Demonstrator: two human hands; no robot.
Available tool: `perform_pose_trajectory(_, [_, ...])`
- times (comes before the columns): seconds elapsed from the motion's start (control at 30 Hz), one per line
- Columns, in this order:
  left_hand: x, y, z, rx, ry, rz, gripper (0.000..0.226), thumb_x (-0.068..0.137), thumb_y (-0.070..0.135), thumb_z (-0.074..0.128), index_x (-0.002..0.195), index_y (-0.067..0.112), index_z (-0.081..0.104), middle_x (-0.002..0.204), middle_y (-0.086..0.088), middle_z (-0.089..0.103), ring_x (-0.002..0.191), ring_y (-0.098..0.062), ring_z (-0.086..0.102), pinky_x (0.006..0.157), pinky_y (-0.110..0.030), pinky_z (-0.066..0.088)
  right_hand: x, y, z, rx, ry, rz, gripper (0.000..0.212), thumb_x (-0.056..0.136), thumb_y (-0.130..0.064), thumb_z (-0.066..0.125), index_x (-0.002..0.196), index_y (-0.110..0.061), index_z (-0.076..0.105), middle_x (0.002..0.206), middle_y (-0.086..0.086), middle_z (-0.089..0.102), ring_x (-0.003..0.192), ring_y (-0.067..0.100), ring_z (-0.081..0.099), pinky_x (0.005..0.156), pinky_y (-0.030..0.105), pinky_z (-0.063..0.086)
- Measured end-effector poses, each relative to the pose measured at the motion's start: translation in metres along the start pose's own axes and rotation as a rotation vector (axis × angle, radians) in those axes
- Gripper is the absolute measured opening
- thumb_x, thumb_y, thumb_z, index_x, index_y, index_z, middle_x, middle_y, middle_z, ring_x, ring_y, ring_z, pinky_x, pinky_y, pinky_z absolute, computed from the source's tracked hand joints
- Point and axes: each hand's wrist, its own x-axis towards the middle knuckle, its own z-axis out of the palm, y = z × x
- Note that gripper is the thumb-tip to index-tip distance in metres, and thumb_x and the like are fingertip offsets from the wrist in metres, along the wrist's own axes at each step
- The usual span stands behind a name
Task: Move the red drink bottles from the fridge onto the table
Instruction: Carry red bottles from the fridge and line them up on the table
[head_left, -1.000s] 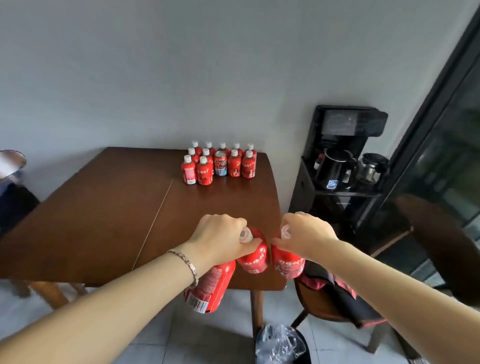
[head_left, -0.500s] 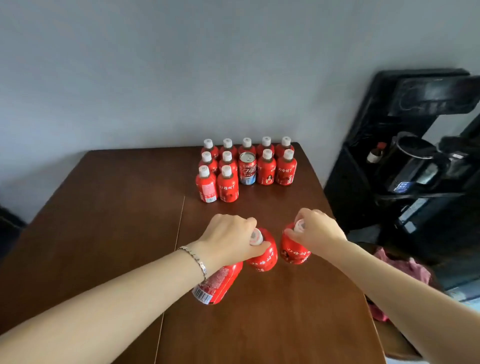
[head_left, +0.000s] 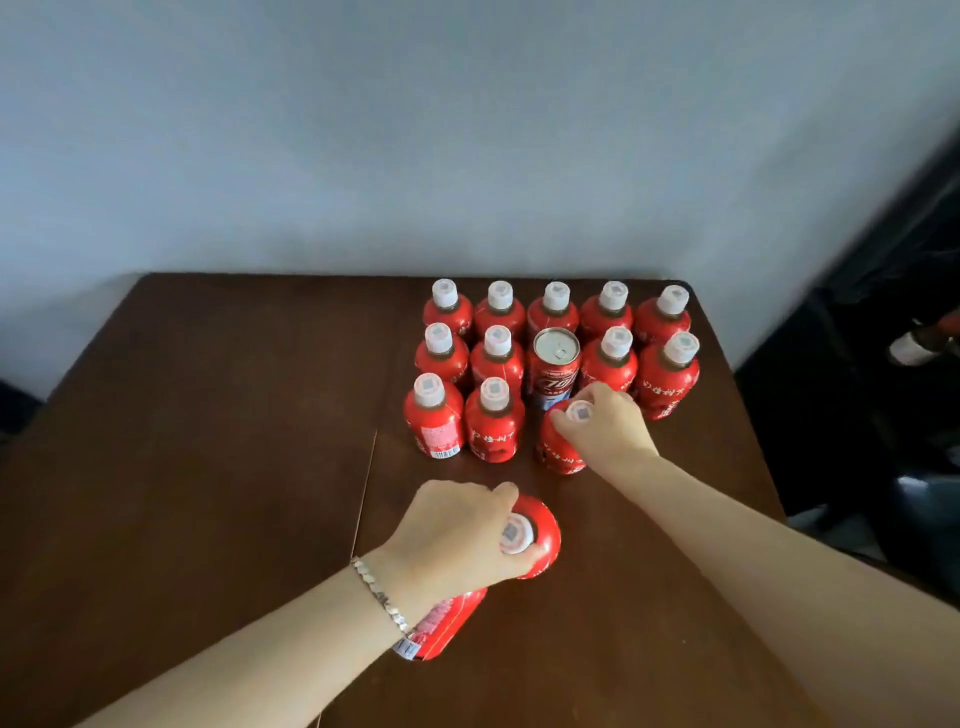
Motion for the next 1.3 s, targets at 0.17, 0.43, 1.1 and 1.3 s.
perform_pose_trajectory(0.17, [0.026,-0.012,0.011,-0.045,0.015,0.037,0.049,0.083,0.059,0.046,0.101,0.015,0.057,0.083,0.0,0.068,0.076,-0.021,0.067,0.051,-0.022,0.032,0.032,-0.003,0.013,0.073,-0.007,0.002,0.036,0.088,-0.037,0.058,0.11,-0.008,0.056,0.114,0.015,0.056,0.1,0.028,0.056,0.08,0.034,0.043])
perform_pose_trajectory(0.43, [0.044,-0.008,0.021,-0.038,-0.118,0.021,0.04,0.09,0.047,0.048,0.111,0.014,0.05,0.101,-0.003,0.065,0.091,-0.023,0.062,0.071,-0.03,0.042,0.04,0.001,0.013,0.301,-0.082,0.03,0.033,0.09,-0.036,0.059,0.099,-0.005,0.064,0.081,0.005,0.066,0.081,0.023,0.068,0.07,0.033,0.055])
perform_pose_trajectory(1.1, [0.104,0.06,0.005,-0.041,-0.028,0.054,0.056,0.077,0.064,0.058,0.104,0.015,0.046,0.097,-0.003,0.062,0.087,-0.024,0.06,0.062,-0.029,0.03,-0.023,0.094,-0.028,-0.068,-0.084,-0.182,0.081,0.06,-0.024,0.084,0.131,-0.028,0.045,0.124,-0.011,0.051,0.113,0.013,0.054,0.088,0.021,0.041])
perform_pose_trajectory(1.3, [0.155,0.078,0.008,0.076,-0.094,0.066,0.057,0.078,0.042,0.07,0.118,0.01,0.045,0.113,-0.014,0.051,0.098,-0.031,0.055,0.07,-0.033,0.036,0.011,0.111,-0.043,0.165,0.217,0.038,0.076,0.064,-0.024,0.085,0.129,-0.019,0.046,0.127,0.002,0.053,0.114,0.019,0.054,0.085,0.025,0.041])
